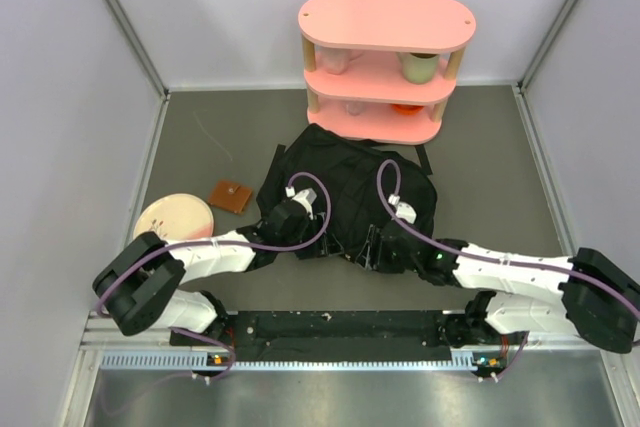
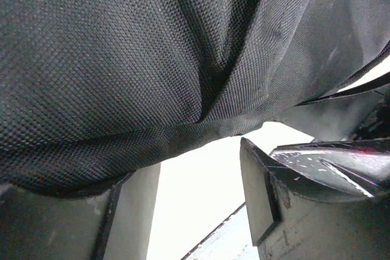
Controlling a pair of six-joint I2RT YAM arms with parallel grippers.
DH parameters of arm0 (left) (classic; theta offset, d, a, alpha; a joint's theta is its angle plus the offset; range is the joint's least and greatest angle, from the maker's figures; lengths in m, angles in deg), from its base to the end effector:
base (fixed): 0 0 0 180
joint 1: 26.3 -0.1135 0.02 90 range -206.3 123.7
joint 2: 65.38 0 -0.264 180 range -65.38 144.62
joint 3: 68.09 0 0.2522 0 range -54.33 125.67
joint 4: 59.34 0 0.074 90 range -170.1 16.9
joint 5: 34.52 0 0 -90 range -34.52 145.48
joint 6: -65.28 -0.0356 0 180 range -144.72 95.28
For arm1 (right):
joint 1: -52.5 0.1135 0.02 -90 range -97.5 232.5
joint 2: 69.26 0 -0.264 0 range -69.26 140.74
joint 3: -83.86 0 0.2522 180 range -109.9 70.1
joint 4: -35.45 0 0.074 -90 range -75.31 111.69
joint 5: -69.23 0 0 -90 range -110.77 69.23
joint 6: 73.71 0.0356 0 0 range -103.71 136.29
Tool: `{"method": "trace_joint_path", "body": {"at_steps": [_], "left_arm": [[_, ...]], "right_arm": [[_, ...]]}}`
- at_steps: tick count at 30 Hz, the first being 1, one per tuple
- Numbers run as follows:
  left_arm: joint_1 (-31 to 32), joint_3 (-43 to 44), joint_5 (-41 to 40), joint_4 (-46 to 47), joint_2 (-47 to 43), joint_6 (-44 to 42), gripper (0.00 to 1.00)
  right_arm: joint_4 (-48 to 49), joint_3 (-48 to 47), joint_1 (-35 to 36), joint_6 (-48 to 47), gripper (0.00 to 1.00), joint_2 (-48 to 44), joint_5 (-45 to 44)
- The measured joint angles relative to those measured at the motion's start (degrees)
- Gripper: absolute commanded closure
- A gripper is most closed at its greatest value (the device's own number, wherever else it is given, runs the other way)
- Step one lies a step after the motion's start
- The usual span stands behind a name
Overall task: Pack the student bag
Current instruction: Zip the student bag at the center of the board.
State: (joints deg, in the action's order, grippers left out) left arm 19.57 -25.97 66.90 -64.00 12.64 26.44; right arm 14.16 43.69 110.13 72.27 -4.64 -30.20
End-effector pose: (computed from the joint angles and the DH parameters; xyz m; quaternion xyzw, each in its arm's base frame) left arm 0.1706 -0.1859 0.1531 -0.0001 0.9048 -0.3716 0.2079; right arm 0.1187 0.1764 0.1695 0.0177 0.9235 0.2725 0.2693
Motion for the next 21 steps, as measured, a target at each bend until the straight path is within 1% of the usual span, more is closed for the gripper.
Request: {"method": "trace_joint_path", "body": {"at_steps": [3,7,15,21], "left_arm": [[0.00,0.00,0.13,0.00,0.17,0.02,0.41],[0.00,-0.09,0.15,0.26,0.15,0.02,0.41],[0.00,-0.11,0.33,0.52,0.63,0.07,0.41],[0.00,-0.11,0.44,0.92,1.38,0.24,0.41]], "right_arm": [[0.52,-0.87,0.00,0.09,0.47,3.28,0.39],[1.77,-1.66,0.02,0.02,0.51,5.51,0.72],[2.21,-5.62,0.02,-0.94,0.52,11.58,2.47],[2.89,-5.62,0.02,-0.87,0.54,13.03,3.80]]}}
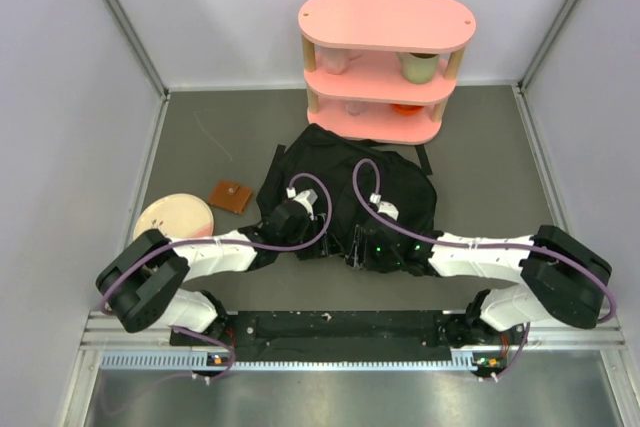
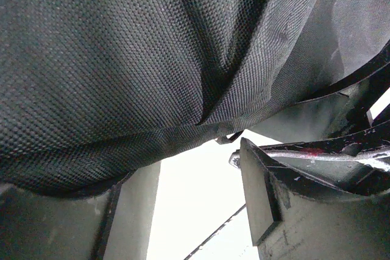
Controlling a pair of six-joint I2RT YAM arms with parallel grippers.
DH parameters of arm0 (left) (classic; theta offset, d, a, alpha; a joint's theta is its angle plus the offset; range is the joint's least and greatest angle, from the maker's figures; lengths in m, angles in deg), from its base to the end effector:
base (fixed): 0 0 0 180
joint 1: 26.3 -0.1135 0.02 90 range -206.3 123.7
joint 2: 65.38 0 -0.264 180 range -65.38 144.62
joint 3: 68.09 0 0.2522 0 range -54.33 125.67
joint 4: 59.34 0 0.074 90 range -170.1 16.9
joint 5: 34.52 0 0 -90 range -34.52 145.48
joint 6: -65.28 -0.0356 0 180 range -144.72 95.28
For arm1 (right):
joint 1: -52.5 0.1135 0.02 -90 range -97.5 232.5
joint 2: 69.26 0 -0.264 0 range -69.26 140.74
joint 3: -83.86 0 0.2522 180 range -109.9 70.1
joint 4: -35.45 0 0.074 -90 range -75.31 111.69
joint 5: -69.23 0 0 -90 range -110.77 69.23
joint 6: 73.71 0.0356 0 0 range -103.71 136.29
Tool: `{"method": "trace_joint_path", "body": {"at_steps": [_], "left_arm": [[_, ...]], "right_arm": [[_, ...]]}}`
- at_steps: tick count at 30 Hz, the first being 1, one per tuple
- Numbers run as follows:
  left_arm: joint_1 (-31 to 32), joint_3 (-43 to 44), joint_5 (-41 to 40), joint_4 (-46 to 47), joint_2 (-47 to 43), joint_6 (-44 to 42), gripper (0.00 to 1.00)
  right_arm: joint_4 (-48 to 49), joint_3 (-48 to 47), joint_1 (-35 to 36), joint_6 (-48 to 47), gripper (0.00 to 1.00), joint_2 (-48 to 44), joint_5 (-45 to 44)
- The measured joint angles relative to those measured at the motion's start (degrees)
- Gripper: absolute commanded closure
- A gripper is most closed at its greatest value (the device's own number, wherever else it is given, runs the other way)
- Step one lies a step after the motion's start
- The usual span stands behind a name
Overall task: Pack the student bag
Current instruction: Zip the student bag at the center of the board.
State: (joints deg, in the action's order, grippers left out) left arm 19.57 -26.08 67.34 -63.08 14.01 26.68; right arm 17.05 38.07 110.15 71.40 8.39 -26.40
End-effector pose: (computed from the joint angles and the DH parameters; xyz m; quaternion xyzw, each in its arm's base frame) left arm 0.1715 -0.1873 0.1483 -0.0010 0.9065 -0.3710 0.2014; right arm 0.1355 0.2074 0.1541 -0.0041 0.9395 0.2571 0.2264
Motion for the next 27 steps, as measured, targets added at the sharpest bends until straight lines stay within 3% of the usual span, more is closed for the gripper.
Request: {"method": "trace_joint_path", "body": {"at_steps": [3,4,5,14,27], "left_arm": [[0.00,0.00,0.33,0.20,0.28,0.00,0.42],[0.00,0.00,0.33,0.22,0.39,0.00,0.42],[0.00,0.00,0.35,0.24,0.46,0.00,0.42],[0.00,0.00,0.59,0.28,0.74,0.00,0.42],[0.00,0.02,0.76,0.24,0.74,-0.04,0.42]], "right_arm": [[0.55,0.00,0.02,-0.09,0.55,0.52,0.44],[0.63,0.00,0.02,-0.42,0.63,0.66,0.61],[0.76,0.00,0.07,-0.85,0.65,0.74,0.76],[0.59,-0.81,0.42,-9.77,0.61,1.29,1.60],[2.08,-2.71,1.27,-23.28,0.62,1.29,4.24]]}}
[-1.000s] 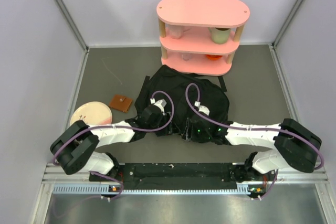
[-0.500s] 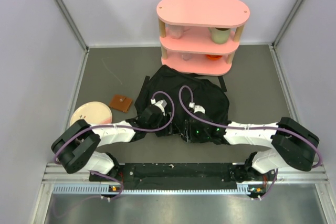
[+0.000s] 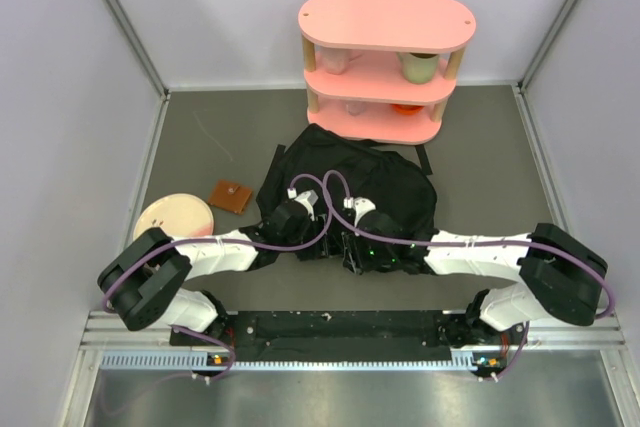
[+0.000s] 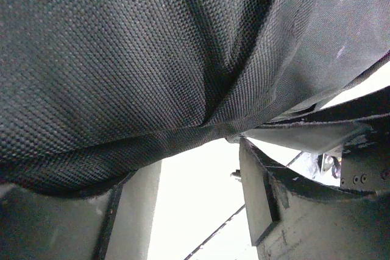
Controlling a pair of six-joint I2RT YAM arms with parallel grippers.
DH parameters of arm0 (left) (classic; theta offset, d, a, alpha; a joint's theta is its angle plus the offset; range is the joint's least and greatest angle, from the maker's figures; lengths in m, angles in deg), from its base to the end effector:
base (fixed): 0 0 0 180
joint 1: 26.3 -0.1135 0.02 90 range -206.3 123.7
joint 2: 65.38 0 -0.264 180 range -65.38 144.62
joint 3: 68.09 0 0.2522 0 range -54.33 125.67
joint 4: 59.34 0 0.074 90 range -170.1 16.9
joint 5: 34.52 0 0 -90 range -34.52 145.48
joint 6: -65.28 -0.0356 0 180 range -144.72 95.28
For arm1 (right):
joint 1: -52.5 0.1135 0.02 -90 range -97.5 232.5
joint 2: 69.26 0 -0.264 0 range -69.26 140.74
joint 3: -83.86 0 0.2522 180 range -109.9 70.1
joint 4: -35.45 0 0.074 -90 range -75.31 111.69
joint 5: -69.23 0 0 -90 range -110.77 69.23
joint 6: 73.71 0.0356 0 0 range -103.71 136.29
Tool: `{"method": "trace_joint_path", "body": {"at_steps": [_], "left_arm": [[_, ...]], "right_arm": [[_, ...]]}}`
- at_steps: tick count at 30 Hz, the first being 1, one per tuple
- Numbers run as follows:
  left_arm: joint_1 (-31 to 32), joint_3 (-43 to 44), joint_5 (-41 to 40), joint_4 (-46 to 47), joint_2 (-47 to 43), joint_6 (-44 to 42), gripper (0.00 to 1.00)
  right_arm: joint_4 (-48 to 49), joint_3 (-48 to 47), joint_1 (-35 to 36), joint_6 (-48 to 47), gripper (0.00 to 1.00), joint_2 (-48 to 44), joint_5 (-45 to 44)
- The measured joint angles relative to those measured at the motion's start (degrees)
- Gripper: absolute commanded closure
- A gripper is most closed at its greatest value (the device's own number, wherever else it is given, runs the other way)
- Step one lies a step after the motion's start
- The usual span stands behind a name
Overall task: Pack the student bag
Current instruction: Zip the student bag at the center of the board.
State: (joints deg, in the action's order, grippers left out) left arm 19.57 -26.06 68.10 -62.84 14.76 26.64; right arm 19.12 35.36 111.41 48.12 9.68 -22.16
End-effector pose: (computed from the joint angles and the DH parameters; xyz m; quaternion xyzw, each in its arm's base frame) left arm 0.1716 -0.1881 0.1457 0.0016 0.9077 -0.3719 0.1941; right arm 0.1360 0.2238 0.1650 -0.2133 0.9048 0.2542 0.2668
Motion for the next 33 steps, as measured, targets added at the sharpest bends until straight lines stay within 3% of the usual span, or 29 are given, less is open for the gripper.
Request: {"method": "trace_joint_path", "body": {"at_steps": [10,16,23,31,33], "left_arm": [[0.00,0.00,-0.02,-0.09,0.00,0.00,0.42],[0.00,0.00,-0.04,-0.37,0.00,-0.04,0.42],[0.00,-0.02,-0.26,-0.39,-0.15,0.00,0.42],[-0.28,-0.92,-3.15,-0.44,-1.70,0.74,0.40],[-0.33,-1.53,-4.15,-0.35,-2.56,1.29,0.35]], "right_arm": [[-0.28,-0.94,0.57,-0.48,0.58,1.53,-1.29],[0.04,-0.96,0.76,1.29,0.67,3.32,-2.16],[1.14,-0.83,3.63,4.90,0.84,4.83,-6.32],[3.15,-3.13,5.55,12.61,0.73,8.68,-12.09],[3.13,-3.32,5.81,14.49,0.71,8.98,-13.18]]}}
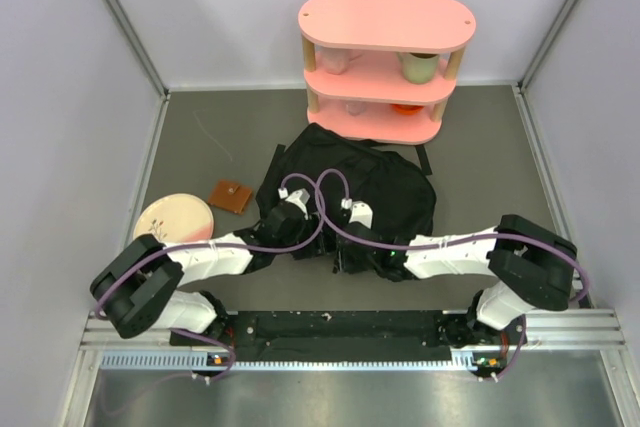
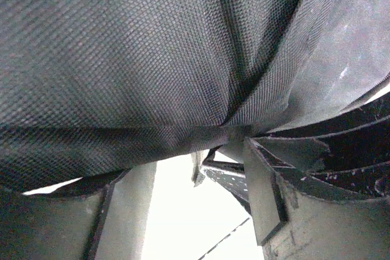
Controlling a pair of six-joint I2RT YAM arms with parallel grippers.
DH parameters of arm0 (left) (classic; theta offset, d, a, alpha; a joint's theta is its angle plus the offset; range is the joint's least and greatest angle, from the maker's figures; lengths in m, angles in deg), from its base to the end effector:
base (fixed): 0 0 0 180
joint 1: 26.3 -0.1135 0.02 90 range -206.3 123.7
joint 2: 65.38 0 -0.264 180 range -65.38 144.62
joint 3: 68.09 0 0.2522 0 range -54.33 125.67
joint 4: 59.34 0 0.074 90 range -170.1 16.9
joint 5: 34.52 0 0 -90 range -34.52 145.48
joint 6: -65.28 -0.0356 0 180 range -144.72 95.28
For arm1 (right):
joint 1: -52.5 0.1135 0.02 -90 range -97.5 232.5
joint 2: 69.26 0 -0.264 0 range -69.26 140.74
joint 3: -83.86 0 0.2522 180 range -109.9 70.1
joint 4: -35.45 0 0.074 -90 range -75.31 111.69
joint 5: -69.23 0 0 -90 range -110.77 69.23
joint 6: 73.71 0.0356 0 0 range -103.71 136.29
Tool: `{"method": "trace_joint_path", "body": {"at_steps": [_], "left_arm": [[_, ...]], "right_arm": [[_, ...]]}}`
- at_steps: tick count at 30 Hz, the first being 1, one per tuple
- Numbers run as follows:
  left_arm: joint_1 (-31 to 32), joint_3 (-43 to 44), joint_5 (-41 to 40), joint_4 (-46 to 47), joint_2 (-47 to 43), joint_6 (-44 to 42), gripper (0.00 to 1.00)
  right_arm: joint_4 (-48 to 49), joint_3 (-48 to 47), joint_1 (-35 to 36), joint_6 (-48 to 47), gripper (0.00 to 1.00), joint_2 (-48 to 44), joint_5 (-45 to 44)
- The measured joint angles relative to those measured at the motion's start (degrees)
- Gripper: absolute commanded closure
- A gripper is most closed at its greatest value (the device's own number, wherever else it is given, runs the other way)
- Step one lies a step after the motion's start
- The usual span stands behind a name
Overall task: Pack the student bag
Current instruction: Zip the student bag at the center of the board.
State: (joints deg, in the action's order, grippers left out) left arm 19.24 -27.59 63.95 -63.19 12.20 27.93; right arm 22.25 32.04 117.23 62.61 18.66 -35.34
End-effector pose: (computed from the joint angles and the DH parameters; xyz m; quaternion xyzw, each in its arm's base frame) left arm 0.1692 -0.1799 0.1477 -0.0256 0.9074 -0.3570 0.2204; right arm 0.1297 0.2538 0.1465 -0.1052 0.9251 0.2171 0.2933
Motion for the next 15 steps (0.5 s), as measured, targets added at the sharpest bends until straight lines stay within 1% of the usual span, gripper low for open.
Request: {"method": "trace_joint_path", "body": {"at_steps": [1,6,7,9,12,15], "left_arm": [[0.02,-0.22,-0.57,0.02,-0.37,0.17,0.35],[0.00,-1.51,-2.78,0.48,-2.19,1.99,0.34],[0.00,-1.75,-3.17,0.68,-2.40,2.40,0.34],[-0.02,-2.14,-4.00,1.05,-2.73,3.26,0.34],[-0.11,-2.54,-4.98,1.42,-3.17,4.17,0.33],[-0.11,-2.54,-5.40,1.60,-3.19,4.52,0.33]], "right_arm": [[0.00,0.00,0.04,0.90,0.66,0.02,-0.37],[-0.24,-0.33,0.31,5.55,0.61,0.28,-1.53],[-0.33,-0.39,0.31,6.82,0.58,0.35,-1.73],[-0.70,-0.81,0.31,8.70,0.58,0.72,-1.95],[-1.77,-1.77,0.31,11.54,0.64,1.53,-2.43],[-2.97,-2.67,0.31,14.64,0.78,2.64,-3.52]]}}
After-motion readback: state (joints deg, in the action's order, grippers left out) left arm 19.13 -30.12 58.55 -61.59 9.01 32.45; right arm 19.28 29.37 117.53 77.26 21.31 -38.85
